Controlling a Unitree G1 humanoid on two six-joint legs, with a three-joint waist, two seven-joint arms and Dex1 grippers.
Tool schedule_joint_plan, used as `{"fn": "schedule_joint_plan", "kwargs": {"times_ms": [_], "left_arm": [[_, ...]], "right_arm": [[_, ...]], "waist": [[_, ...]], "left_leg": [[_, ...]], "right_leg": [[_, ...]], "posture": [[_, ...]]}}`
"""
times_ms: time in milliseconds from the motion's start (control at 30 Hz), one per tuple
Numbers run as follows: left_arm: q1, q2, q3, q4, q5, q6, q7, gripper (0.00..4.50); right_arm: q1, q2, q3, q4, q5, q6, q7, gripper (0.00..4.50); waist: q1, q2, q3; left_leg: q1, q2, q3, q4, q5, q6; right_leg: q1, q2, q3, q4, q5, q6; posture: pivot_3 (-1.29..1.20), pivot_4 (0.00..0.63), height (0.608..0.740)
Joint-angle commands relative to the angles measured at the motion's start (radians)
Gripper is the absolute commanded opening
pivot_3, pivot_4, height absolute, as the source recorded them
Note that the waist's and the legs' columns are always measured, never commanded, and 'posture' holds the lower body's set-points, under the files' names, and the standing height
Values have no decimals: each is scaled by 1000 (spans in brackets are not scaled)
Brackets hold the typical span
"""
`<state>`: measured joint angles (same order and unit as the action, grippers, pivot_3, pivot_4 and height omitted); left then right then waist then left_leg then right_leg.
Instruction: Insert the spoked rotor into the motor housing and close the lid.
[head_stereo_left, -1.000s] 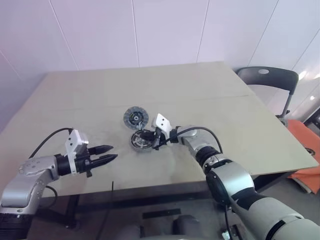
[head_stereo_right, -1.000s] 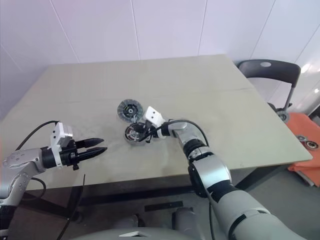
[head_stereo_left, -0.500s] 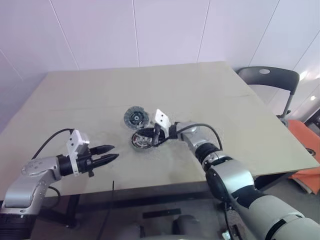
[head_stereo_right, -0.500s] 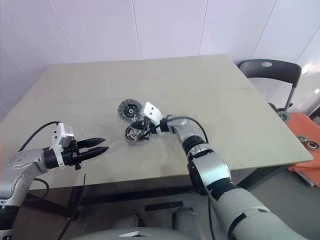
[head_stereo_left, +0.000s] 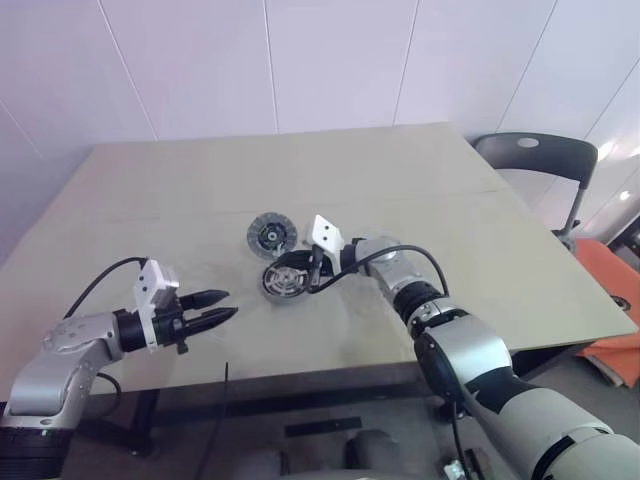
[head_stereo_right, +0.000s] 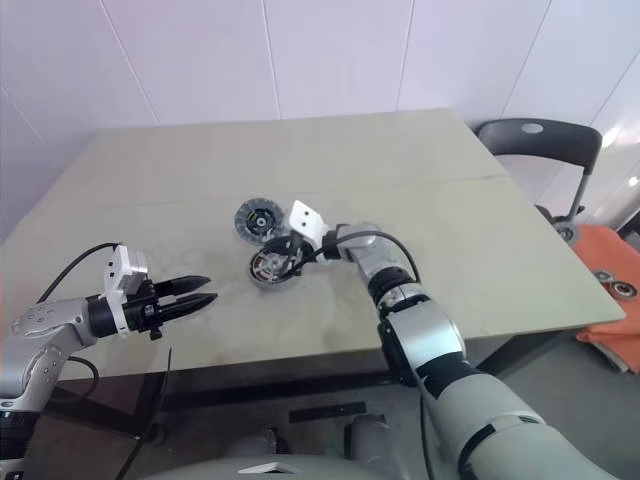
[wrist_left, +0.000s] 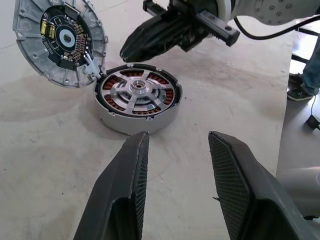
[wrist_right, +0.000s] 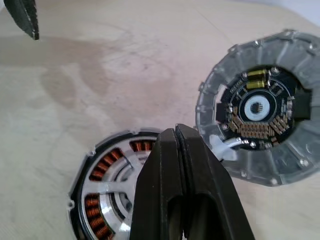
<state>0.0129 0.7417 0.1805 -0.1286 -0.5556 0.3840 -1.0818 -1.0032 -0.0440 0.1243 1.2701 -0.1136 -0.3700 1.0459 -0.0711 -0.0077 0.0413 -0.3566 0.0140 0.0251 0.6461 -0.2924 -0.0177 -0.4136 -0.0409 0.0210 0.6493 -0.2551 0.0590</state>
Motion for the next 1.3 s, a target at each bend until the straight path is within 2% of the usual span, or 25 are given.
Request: {"fn": "schedule_joint_plan", "kwargs": {"times_ms": [33,267,567,833,933,1133,1233,1300], "left_arm": [[-17,3,15,-17,-5,-7,0,2045],[-6,2,20,-21,-6,-7,4,2045],[1,1,22,-27,-11,-6,7,2045],[-21,-3,8,-15,-10,-2,5,2045],[-37,-13,-1,-4,-3,-6,7,2045],[-74,-20,-19,1,-1,6,8,2045],[-86,-29,-32,5,3,7,9,2045],[-85,-35,-53,7,16,2,9,2045]], "right_arm": [[34,2,35,4,-38,6,-12,0],[67,4,48,6,-49,19,-31,0],[-54,-2,-58,-56,78,19,84,0],[-130,-132,42,-83,-7,-205,247,0],[-171,-211,163,-92,-115,-420,334,0],[-292,-233,314,-66,-285,-733,220,0],[-348,-241,412,-55,-433,-826,65,0],[-384,-244,501,-57,-575,-843,-95,0]], "waist": [[0,0,0],[0,-1,0],[0,0,0],[1,0,0],[1,0,0],[-3,1,1],[-1,1,1],[1,1,1]], "left_leg": [[0,0,0,0,0,0],[5,0,0,1,0,0],[2,0,0,1,0,0],[1,0,-1,0,0,0],[1,-1,0,1,0,0],[1,0,0,1,0,0],[2,2,0,1,0,0],[1,2,0,1,0,0]], "right_leg": [[0,0,0,0,0,0],[5,0,0,1,0,0],[2,0,0,1,0,0],[2,0,-1,-1,0,0],[2,0,-1,0,0,0],[1,2,-1,1,0,0],[1,4,0,1,0,0],[1,4,0,1,0,0]], "posture": [[0,0,740],[0,0,740],[0,0,740],[0,0,740],[0,0,740],[0,0,740],[0,0,740],[0,0,740]]}}
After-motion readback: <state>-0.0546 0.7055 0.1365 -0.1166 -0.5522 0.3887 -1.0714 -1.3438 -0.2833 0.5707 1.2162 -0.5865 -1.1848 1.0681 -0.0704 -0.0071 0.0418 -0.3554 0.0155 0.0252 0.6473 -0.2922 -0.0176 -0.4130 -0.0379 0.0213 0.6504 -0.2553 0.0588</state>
